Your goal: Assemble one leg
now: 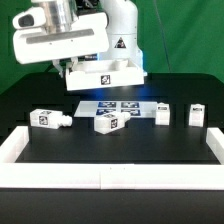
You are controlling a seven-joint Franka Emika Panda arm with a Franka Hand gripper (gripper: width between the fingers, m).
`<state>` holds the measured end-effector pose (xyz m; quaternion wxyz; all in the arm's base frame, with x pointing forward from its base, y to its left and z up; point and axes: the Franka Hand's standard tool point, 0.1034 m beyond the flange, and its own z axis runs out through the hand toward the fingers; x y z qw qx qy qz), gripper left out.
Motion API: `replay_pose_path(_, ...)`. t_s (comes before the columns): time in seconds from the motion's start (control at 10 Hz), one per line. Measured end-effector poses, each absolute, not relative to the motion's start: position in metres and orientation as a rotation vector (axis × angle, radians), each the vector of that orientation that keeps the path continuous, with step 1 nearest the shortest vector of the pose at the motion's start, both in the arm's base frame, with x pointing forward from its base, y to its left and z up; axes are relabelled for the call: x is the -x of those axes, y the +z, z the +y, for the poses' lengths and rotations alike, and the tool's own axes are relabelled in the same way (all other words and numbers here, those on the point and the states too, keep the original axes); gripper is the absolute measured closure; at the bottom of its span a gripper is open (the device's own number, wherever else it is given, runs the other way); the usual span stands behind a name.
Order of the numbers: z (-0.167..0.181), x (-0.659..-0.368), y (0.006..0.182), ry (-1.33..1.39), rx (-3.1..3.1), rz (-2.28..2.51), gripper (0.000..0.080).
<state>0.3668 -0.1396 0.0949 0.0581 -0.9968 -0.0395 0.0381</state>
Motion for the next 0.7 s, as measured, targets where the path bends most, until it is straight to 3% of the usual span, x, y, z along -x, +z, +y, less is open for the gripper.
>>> replay_pose_path(0.1,-0.133,-0.374,0.097,0.137,3.018,-0.026,0.0745)
replay_pose_path(0.5,-0.089,-0.452,0.099,0.144,3.058,0.153,0.0745)
replay_pose_path(0.7,-0.088,-0.453,0.093,0.148,3.064,0.14,0.0745)
